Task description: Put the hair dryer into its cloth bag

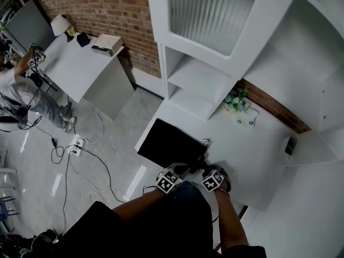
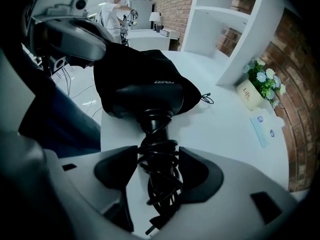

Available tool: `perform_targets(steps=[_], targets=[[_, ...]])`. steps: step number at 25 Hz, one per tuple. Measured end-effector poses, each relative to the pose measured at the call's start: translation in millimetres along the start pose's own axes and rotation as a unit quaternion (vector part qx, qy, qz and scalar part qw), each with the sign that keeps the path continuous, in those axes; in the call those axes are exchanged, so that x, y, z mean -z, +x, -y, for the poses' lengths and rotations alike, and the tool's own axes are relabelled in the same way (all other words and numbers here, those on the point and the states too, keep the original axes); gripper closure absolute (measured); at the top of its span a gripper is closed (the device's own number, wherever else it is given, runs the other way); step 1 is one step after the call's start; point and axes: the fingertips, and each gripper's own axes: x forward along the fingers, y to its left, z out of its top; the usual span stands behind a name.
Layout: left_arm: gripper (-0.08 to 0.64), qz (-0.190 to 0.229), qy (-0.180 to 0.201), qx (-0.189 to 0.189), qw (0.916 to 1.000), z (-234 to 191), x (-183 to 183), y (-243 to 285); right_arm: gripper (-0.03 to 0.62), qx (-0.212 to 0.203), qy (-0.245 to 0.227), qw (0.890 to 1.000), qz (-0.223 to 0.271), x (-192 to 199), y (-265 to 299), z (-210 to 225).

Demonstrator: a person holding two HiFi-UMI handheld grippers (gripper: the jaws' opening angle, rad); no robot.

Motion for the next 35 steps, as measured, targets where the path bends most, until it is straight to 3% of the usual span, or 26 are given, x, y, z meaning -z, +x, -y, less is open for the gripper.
perform_targets(steps=[3,10,15,26,35], targets=[[0.525,0.002,-0.007,0.002,1.0000,2.8,-1.4,5.3,0.319,-0.035,-0.011,0.999,0.006,-0.9,0.2,0.6],[0.525,0.002,-0.030,-0.052,0.9982,-6.9,-8.1,7.6,0.316,-0.095,-0.031,0.994,0.046,-5.7,-2.9,-1.4],[0.525,0.001,-0.029,-0.085,0.9960,-7.9,-12.6,11.2,0.321,-0.099,-0.022,0.992,0.072,-3.7,-3.6,-3.0],[0.525,-0.001,0.013,-0.082,0.9966,-13.6,-13.9,9.6,0.330,-0.089,0.032,0.990,0.107,-20.5,-16.7,17.3],[0.525,0.014,0.038,-0.058,0.9975,-1.3,-31.4,10.9,0.337,-0.100,-0.002,0.986,0.130,-43.5,-15.9,15.7]])
